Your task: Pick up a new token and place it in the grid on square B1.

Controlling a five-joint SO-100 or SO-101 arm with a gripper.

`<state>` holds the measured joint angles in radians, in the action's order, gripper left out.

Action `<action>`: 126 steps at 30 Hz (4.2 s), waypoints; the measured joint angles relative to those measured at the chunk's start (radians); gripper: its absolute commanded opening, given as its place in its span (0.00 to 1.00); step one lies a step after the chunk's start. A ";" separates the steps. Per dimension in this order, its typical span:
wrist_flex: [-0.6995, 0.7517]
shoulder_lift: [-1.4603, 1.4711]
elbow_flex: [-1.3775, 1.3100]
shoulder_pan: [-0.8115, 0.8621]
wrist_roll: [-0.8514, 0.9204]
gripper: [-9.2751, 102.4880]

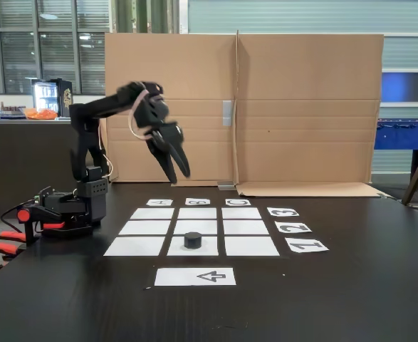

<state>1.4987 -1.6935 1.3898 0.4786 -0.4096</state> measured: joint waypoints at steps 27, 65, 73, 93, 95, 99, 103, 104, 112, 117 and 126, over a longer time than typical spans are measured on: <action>0.156 -0.692 0.179 0.644 0.434 0.34; -0.186 -1.192 1.106 0.905 0.471 0.22; -0.242 -1.267 1.239 0.907 0.457 0.21; -0.299 -1.439 1.433 0.907 0.454 0.19; -0.298 -1.451 1.448 0.907 0.454 0.19; -0.298 -1.497 1.483 0.907 0.454 0.18; -0.275 -1.542 1.499 0.907 0.454 0.18; -0.268 -1.562 1.500 0.907 0.454 0.18; -0.252 -1.617 1.519 0.905 0.451 0.17; -0.252 -1.618 1.519 0.900 0.451 0.17; -0.252 -1.618 1.519 0.897 0.451 0.17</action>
<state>1.2471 -3.3119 2.9084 1.3760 0.0414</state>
